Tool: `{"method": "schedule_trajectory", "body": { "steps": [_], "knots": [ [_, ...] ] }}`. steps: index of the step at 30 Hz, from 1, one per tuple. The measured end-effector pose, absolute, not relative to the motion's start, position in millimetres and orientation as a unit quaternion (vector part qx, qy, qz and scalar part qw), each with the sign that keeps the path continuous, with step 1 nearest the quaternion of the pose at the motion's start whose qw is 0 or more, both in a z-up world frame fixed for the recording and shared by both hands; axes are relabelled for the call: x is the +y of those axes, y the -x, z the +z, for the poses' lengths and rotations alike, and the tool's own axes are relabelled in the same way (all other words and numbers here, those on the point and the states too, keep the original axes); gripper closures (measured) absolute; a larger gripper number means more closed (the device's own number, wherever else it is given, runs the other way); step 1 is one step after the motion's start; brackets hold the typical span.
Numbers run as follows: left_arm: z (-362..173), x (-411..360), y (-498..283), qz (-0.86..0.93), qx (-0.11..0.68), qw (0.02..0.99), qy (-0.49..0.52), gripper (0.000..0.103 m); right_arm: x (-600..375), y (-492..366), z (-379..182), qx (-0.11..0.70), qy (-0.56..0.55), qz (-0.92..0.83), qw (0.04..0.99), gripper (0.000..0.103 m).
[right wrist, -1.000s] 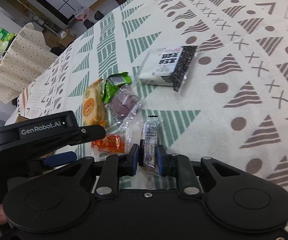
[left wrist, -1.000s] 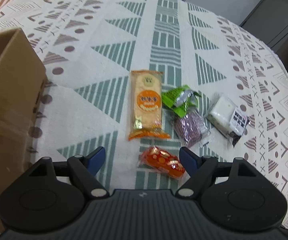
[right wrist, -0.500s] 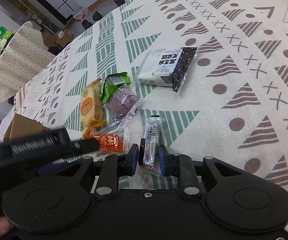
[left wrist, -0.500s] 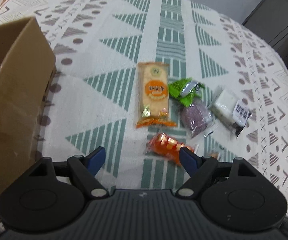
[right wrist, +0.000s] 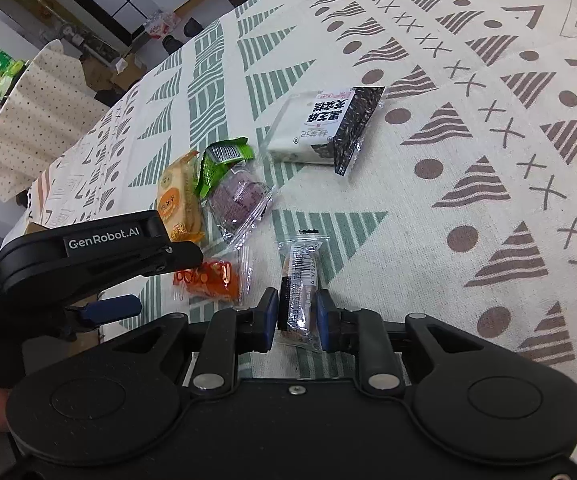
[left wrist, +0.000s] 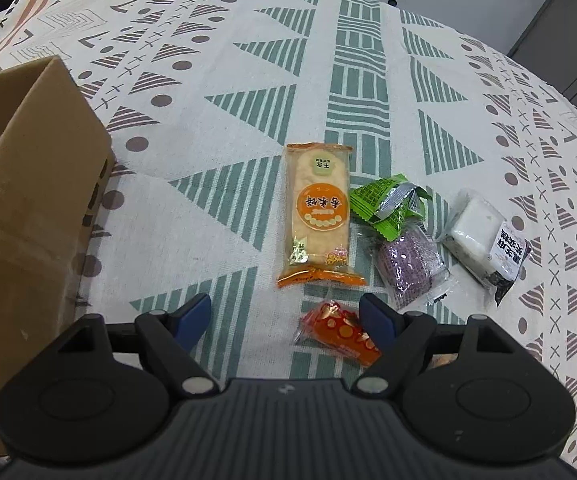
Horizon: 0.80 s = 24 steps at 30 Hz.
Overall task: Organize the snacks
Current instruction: 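Grasp the orange-wrapped snack with the left gripper while the right grasps the clear stick packet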
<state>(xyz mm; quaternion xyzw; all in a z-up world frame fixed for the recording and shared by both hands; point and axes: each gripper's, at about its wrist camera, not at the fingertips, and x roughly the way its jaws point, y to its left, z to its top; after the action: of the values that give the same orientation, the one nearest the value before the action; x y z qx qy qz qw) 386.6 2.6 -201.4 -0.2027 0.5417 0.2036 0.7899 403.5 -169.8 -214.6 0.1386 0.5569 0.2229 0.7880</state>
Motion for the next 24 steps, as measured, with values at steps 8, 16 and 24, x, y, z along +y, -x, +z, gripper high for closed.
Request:
{"method": "schedule_trajectory", "body": {
  "steps": [8,16,24],
  "knots": [
    [-210,-11,-392,0.183,0.575,0.778,0.174,0.022,-166,-405,-215,0.552,-0.128,0.227,0.792,0.081],
    [-206,-8,-377,0.180,0.570,0.781,0.179,0.056,-166,-400,-211,0.553,-0.117,0.227,0.793,0.083],
    [-200,-1,-361,0.150,0.565,0.782,0.217,0.086,-176,-387,-202,0.555,-0.126,0.217,0.793,0.083]
  ]
}}
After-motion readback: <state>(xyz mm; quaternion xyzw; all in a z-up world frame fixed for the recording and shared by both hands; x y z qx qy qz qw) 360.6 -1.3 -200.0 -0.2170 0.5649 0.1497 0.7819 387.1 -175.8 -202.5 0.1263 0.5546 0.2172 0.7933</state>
